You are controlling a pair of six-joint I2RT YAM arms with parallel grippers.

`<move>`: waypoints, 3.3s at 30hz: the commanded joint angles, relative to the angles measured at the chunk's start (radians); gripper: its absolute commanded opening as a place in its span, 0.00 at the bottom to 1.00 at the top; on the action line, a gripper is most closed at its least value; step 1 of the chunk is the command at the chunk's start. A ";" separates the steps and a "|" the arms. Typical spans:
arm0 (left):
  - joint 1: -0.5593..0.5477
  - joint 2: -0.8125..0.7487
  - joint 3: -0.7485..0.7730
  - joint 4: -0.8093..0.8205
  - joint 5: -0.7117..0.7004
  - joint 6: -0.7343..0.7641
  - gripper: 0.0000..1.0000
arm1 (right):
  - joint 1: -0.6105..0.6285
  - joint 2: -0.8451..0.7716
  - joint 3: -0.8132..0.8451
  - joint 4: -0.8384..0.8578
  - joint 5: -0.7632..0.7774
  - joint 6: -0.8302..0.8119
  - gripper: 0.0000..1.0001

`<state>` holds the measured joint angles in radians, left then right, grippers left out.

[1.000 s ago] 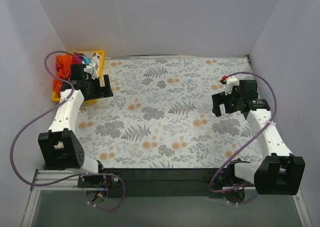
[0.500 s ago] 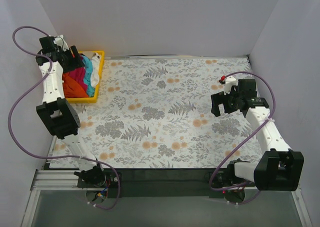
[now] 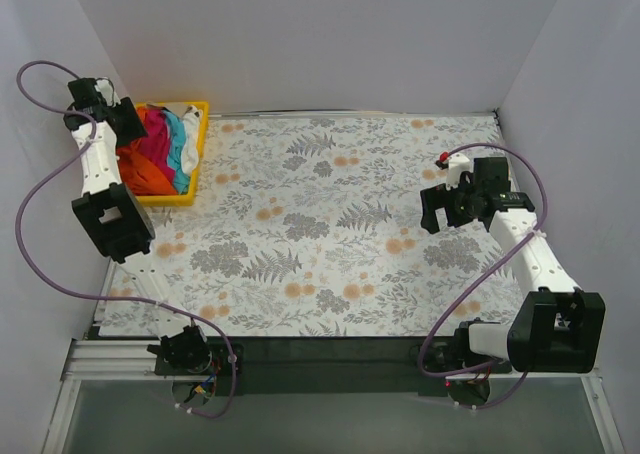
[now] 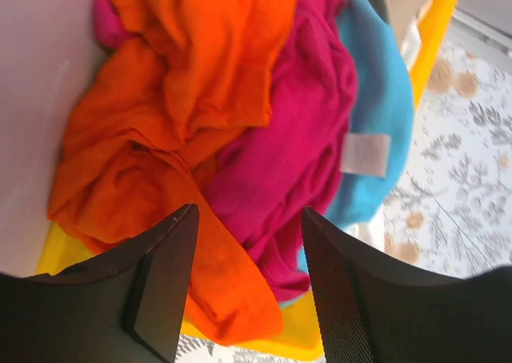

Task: Fold and stack the t-shirts
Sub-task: Grab the tshirt from the pile, then move the tshirt to the center of the board

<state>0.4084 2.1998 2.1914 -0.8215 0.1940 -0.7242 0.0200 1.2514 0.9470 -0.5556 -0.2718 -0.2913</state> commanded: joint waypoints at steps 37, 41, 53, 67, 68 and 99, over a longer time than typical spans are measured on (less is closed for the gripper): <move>0.049 0.078 0.151 0.510 -0.077 -0.073 0.00 | 0.000 0.052 0.042 -0.009 0.008 0.004 0.98; 0.053 -0.027 0.168 0.610 -0.108 -0.054 0.00 | 0.000 0.034 0.033 -0.009 0.006 0.004 0.98; 0.063 -0.187 0.208 0.883 -0.180 -0.055 0.00 | 0.000 0.010 0.042 -0.010 0.002 0.006 0.98; 0.026 -0.494 0.006 0.835 0.251 -0.279 0.00 | 0.000 -0.018 0.058 -0.010 0.019 0.012 0.98; 0.004 -0.512 -0.021 0.829 0.278 -0.282 0.00 | 0.000 -0.021 0.061 -0.013 0.019 0.012 0.98; -0.496 -0.692 -0.655 0.293 0.828 0.162 0.05 | -0.054 0.043 0.248 -0.153 -0.047 -0.045 0.98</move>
<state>-0.1608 1.5650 1.6482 -0.3470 0.9783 -0.7303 -0.0326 1.2808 1.1580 -0.6819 -0.2897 -0.3023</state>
